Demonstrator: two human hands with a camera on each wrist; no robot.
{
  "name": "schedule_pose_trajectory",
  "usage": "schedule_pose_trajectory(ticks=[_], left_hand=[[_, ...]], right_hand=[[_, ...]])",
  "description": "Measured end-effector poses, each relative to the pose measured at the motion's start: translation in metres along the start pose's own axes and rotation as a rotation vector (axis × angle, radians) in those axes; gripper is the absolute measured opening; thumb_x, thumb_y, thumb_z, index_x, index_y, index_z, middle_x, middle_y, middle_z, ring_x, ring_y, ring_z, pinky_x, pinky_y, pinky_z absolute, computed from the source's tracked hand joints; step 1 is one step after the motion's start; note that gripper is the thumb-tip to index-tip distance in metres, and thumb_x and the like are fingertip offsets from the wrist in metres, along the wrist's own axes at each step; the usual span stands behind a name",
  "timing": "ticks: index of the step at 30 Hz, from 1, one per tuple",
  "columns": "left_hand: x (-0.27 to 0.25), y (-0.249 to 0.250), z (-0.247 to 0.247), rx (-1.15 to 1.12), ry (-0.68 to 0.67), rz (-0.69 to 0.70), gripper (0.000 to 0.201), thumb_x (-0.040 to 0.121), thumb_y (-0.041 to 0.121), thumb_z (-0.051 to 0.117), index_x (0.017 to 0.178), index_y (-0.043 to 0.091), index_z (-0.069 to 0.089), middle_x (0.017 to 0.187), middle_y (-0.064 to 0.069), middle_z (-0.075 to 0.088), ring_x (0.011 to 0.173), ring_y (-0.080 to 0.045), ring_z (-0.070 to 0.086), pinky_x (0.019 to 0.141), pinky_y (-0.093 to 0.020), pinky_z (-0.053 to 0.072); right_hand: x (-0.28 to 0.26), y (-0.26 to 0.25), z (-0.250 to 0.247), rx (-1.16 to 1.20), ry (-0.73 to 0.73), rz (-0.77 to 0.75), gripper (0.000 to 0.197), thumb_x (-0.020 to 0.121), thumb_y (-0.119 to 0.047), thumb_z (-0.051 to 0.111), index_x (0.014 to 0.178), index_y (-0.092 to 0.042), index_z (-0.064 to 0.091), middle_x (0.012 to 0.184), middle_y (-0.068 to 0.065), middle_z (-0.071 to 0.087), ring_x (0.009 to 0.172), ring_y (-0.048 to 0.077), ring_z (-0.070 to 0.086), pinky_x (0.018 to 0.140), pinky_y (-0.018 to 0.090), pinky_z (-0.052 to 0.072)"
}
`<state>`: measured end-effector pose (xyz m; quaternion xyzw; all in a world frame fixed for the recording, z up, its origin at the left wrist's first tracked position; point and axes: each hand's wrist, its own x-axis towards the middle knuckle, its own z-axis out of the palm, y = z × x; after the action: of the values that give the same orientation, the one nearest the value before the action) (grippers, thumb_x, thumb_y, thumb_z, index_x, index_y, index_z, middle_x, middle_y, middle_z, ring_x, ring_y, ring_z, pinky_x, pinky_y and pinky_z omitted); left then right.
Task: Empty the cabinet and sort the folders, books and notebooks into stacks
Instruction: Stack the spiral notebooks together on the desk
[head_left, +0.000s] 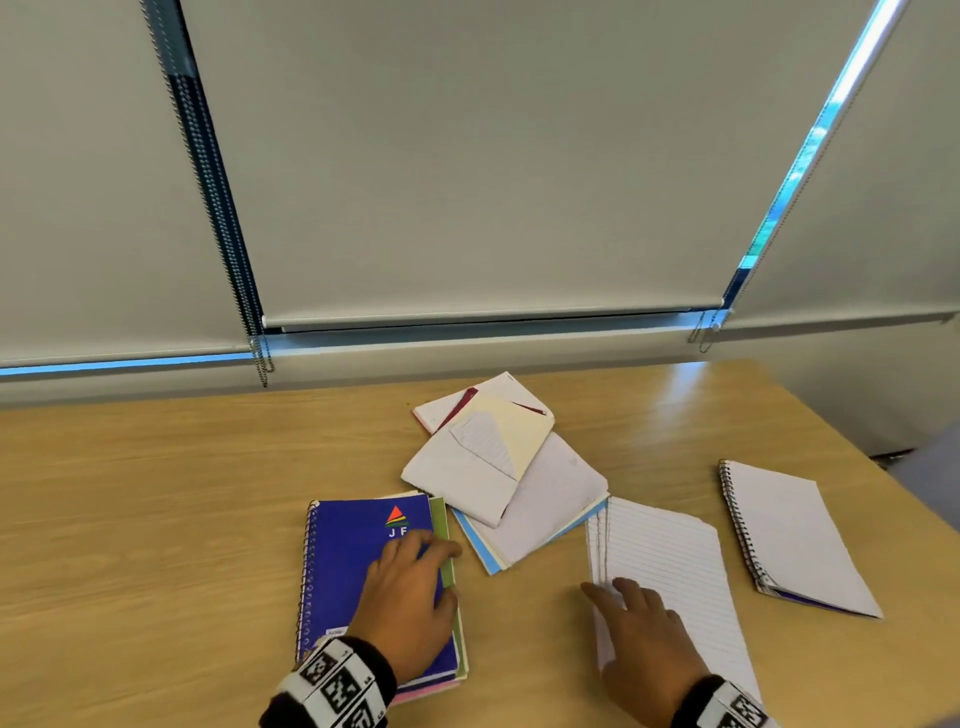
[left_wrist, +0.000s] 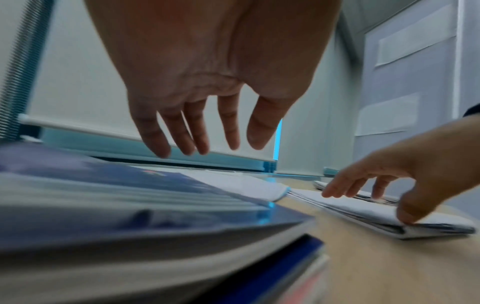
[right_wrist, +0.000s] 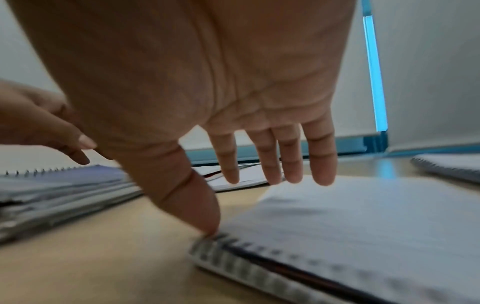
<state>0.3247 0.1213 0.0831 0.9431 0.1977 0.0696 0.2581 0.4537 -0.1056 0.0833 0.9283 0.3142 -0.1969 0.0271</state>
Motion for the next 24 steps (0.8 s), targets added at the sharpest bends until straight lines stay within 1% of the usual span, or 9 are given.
schedule_pose_trajectory(ticks=[3,5,7,10,12,14,18,21,24], left_hand=[[0.003,0.01,0.016,-0.063,-0.095,0.094,0.036,0.093,0.034,0.051,0.129,0.038,0.048,0.129,0.018,0.042,0.121,-0.005,0.04,0.103,-0.021,0.033],[0.003,0.016,0.024,-0.071,-0.129,0.107,0.037,0.093,0.036,0.051,0.129,0.038,0.048,0.13,0.019,0.042,0.121,-0.004,0.04,0.103,-0.02,0.032],[0.004,0.021,0.029,-0.077,-0.144,0.116,0.037,0.094,0.037,0.05,0.13,0.039,0.047,0.13,0.02,0.041,0.122,-0.003,0.039,0.104,-0.02,0.031],[0.006,0.028,0.031,-0.11,-0.148,0.142,0.035,0.095,0.036,0.05,0.13,0.038,0.048,0.129,0.02,0.041,0.122,-0.002,0.04,0.104,-0.018,0.032],[0.007,0.032,0.031,-0.147,-0.143,0.154,0.034,0.095,0.034,0.051,0.129,0.037,0.049,0.128,0.02,0.042,0.121,-0.001,0.041,0.103,-0.015,0.032],[0.008,0.037,0.03,-0.184,-0.139,0.167,0.032,0.095,0.033,0.051,0.126,0.037,0.051,0.125,0.022,0.043,0.119,0.002,0.043,0.101,-0.013,0.033],[0.013,0.049,0.026,-0.295,-0.138,0.21,0.026,0.093,0.031,0.055,0.117,0.041,0.054,0.12,0.025,0.048,0.113,0.006,0.047,0.098,-0.015,0.039],[0.016,0.064,0.017,-0.392,-0.127,0.226,0.025,0.092,0.029,0.058,0.112,0.043,0.057,0.115,0.025,0.053,0.108,0.007,0.05,0.095,-0.014,0.042],[0.016,0.082,0.0,-0.536,-0.082,0.244,0.025,0.091,0.033,0.061,0.115,0.039,0.061,0.114,0.027,0.056,0.109,0.009,0.05,0.089,-0.008,0.039]], right_hand=[[-0.013,0.02,0.013,-0.128,-0.039,0.068,0.064,0.093,-0.03,0.04,0.15,-0.036,0.011,0.151,0.002,0.022,0.135,0.026,0.03,0.105,0.041,0.032],[-0.013,0.028,0.028,-0.19,0.102,0.063,0.054,0.091,-0.024,0.035,0.144,-0.033,0.025,0.139,0.007,0.041,0.117,0.032,0.05,0.088,0.047,0.045],[-0.016,0.034,0.034,-0.209,0.144,0.024,0.044,0.078,-0.026,0.047,0.122,-0.03,0.043,0.107,0.004,0.061,0.08,0.026,0.064,0.057,0.037,0.051],[-0.016,0.044,0.035,-0.247,0.164,-0.041,0.061,0.035,-0.025,0.084,0.084,-0.029,0.048,0.062,-0.006,0.056,0.042,0.015,0.052,0.033,0.022,0.036],[-0.018,0.044,0.024,-0.239,0.225,-0.049,0.06,0.02,-0.017,0.086,0.069,-0.031,0.056,0.055,-0.007,0.052,0.04,0.013,0.05,0.033,0.019,0.031],[-0.022,0.046,0.007,-0.248,0.3,-0.085,0.052,0.02,-0.008,0.08,0.061,-0.032,0.057,0.056,-0.009,0.051,0.044,0.01,0.051,0.039,0.018,0.024],[-0.037,0.052,-0.049,-0.119,0.615,-0.195,0.031,0.05,-0.001,0.061,0.065,-0.027,0.051,0.062,-0.009,0.05,0.056,0.016,0.051,0.049,0.027,0.036],[-0.046,0.05,-0.106,0.036,0.76,-0.316,0.024,0.059,-0.008,0.037,0.068,-0.031,0.04,0.065,-0.014,0.042,0.062,0.015,0.042,0.056,0.027,0.031],[-0.049,0.042,-0.146,0.317,0.794,-0.458,0.025,0.065,-0.01,0.042,0.068,-0.035,0.04,0.075,-0.018,0.045,0.075,0.01,0.046,0.066,0.023,0.034]])
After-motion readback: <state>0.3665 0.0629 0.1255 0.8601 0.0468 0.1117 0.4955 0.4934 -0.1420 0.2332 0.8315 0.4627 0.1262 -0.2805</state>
